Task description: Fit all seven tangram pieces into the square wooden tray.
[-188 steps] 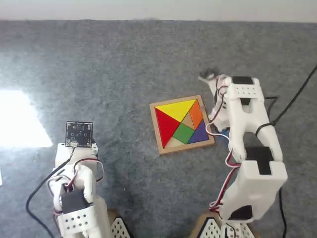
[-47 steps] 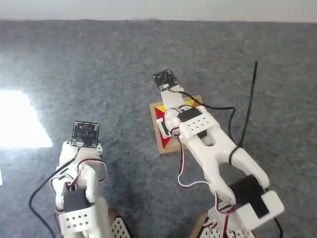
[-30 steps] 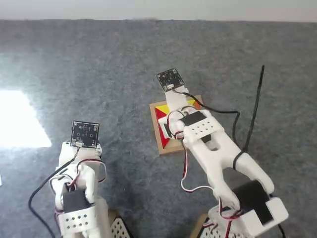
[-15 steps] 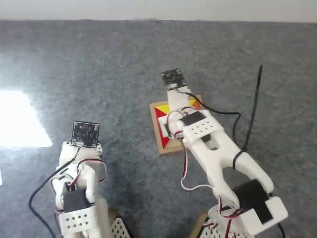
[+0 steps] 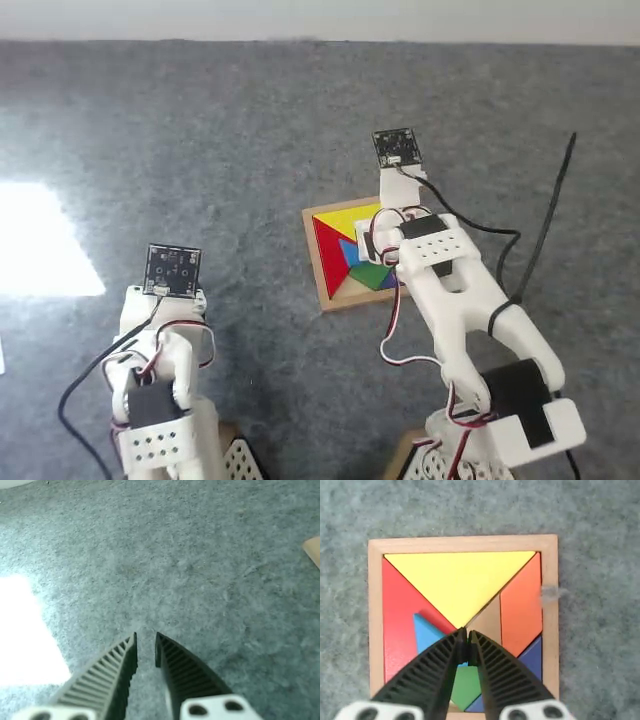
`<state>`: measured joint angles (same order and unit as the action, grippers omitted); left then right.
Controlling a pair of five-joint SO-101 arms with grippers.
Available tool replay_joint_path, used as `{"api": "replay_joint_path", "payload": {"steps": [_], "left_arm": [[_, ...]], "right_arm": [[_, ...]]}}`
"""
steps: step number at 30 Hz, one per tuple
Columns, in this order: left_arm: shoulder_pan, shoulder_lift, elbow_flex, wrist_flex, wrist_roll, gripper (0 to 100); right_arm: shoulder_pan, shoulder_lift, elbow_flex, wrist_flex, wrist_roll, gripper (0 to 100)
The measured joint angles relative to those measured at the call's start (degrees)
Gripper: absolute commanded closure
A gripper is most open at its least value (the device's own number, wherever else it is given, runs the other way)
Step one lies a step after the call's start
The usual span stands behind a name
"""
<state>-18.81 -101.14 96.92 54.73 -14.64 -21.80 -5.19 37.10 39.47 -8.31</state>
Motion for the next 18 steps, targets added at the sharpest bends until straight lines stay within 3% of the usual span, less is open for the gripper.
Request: {"api": "replay_joint_path", "payload": {"steps": [18], "left_arm": [[0.0,0.0,0.0,0.0,0.0,94]], "right_arm": [[-0.1,2.8,2.1,0.0,0.0,99.3]]}}
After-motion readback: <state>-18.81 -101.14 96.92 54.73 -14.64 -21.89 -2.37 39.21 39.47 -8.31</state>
